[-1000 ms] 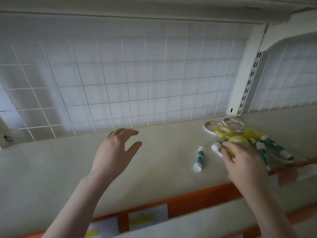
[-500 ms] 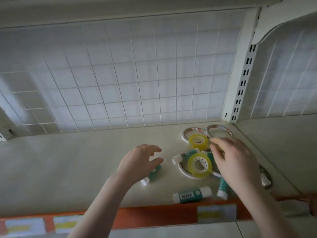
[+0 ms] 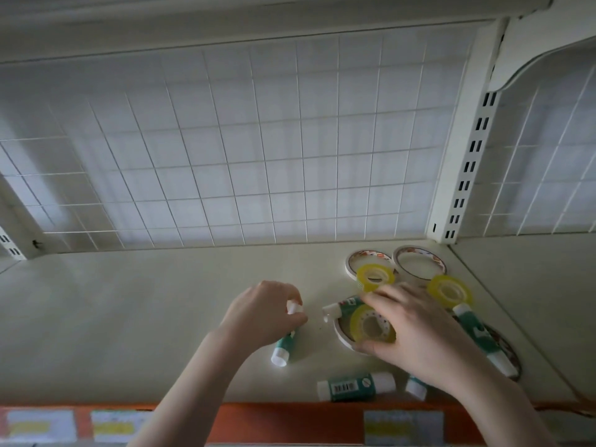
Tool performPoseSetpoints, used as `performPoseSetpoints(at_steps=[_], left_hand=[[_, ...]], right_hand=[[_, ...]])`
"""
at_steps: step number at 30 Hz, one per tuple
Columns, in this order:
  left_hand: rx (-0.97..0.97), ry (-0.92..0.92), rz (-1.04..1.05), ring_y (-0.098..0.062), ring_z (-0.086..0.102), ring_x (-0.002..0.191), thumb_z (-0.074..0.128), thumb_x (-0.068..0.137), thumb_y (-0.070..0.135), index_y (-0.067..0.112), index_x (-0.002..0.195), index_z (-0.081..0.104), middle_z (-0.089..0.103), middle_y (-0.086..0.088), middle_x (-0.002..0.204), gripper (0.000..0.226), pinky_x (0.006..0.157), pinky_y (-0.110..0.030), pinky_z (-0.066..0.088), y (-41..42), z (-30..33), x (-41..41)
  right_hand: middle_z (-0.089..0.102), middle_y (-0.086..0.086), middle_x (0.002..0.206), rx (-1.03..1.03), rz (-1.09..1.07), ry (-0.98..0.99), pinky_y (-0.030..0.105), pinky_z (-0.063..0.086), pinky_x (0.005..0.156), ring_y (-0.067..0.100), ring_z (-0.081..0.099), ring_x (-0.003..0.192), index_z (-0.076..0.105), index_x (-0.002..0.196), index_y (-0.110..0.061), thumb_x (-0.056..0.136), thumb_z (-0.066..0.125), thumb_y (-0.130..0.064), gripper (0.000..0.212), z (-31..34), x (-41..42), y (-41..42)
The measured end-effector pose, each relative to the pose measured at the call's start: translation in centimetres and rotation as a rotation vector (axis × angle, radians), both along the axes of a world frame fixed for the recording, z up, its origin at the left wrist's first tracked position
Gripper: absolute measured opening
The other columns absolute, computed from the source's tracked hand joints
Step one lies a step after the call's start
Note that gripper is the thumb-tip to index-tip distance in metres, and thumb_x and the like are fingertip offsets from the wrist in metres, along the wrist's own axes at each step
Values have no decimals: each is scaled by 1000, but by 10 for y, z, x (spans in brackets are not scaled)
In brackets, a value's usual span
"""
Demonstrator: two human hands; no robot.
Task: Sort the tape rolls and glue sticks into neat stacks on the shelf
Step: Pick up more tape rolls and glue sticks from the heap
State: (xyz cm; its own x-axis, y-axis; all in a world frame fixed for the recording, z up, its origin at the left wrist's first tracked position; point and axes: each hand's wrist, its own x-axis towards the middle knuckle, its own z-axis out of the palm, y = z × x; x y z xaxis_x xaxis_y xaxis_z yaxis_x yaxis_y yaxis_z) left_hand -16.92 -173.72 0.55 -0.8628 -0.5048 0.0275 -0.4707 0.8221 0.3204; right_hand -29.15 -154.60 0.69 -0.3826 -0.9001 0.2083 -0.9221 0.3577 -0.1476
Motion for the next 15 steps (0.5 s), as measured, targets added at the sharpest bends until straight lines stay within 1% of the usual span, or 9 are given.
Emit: performPoseSetpoints(at_steps=[3,5,7,9,10,12,13,14,15], left_hand=[[12,1,14,-11,61,81,57,82,35,30,95,67,63,11,88,16,75,-32,54,2,1,0],[31,34,29,-11,61,78,56,81,32,30,92,67,63,12,85,16,73,-30,54,3,2,2],[64,79,39,-9,60,75,57,81,30,30,91,67,62,13,82,15,69,-26,52,4,3,4],[85,135,53,-8,59,73,57,82,29,30,89,66,61,13,80,11,66,-23,49,4,5,7],[88,167,62,-8,59,72,58,82,28,30,88,65,62,12,79,9,65,-23,48,5,7,9],[118,249,88,-8,60,70,60,83,26,31,86,64,63,12,78,7,66,-22,49,5,9,14],[141,296,106,-6,61,70,61,83,25,32,86,63,64,11,78,8,65,-20,48,5,10,18],[158,341,129,-4,62,71,62,83,24,33,88,62,64,12,78,10,63,-16,47,5,11,22],[163,382,154,-1,62,71,63,82,23,35,90,63,64,12,79,14,62,-13,45,4,12,26]], right_hand=[[26,-18,143,21,20,12,23,21,111,5,25,131,22,146,-34,81,53,-62,77,4,1,2],[25,-18,143,41,36,18,25,23,112,6,24,131,20,147,-35,82,57,-58,78,6,2,3],[27,-16,140,22,50,32,25,26,110,7,26,129,21,147,-35,82,60,-54,78,5,2,4],[33,-14,136,-19,62,35,25,30,108,8,30,127,27,146,-33,82,62,-50,75,1,3,5],[40,-12,132,-43,67,49,26,34,106,10,36,125,34,143,-30,79,65,-47,73,0,3,5],[56,-7,119,-136,78,74,29,47,92,15,56,110,53,130,-21,70,71,-46,68,-3,2,4],[60,-5,114,-204,79,49,28,50,85,16,60,103,58,125,-18,68,66,-48,65,-4,2,4],[62,-5,113,-239,82,-1,26,51,82,14,61,101,59,124,-16,70,59,-52,64,-3,2,3],[61,-5,116,-262,98,-40,23,50,83,12,60,102,57,126,-16,73,51,-55,66,-2,2,1]])
